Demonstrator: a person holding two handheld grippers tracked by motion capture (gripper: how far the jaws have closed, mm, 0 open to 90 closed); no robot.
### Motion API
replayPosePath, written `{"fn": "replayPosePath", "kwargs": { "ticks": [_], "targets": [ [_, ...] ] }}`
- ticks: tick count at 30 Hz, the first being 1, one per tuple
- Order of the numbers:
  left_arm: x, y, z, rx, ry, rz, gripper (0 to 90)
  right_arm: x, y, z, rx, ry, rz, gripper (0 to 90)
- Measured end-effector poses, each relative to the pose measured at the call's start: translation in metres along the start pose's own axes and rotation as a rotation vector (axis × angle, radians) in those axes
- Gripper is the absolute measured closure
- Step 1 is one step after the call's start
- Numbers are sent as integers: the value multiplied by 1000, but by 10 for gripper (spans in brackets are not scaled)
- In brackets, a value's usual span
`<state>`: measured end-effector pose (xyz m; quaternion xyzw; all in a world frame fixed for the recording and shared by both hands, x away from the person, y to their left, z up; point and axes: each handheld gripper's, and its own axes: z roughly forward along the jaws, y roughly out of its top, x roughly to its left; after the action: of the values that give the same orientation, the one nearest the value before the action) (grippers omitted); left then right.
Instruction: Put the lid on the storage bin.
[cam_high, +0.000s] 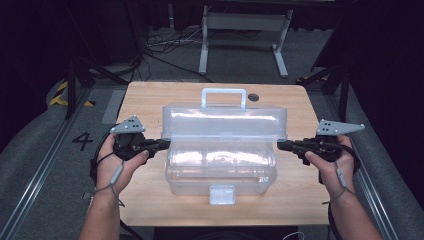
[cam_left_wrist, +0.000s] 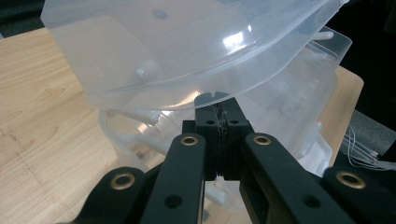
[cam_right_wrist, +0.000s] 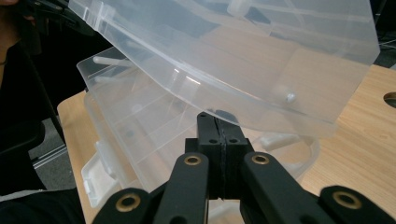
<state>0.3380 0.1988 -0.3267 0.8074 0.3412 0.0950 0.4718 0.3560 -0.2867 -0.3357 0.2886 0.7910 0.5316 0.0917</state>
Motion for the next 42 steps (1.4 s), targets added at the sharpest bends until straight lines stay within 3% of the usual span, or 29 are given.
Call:
{"fn": "replayPosePath", "kwargs": {
  "ticks": [33,42],
  "targets": [
    [0,-6,2,137,-56,21,892,8,-4,4,152,40,-23,900],
    [-2,-6,3,167,-75,33,891,11,-3,2,197,52,-56,900]
  ]
}}
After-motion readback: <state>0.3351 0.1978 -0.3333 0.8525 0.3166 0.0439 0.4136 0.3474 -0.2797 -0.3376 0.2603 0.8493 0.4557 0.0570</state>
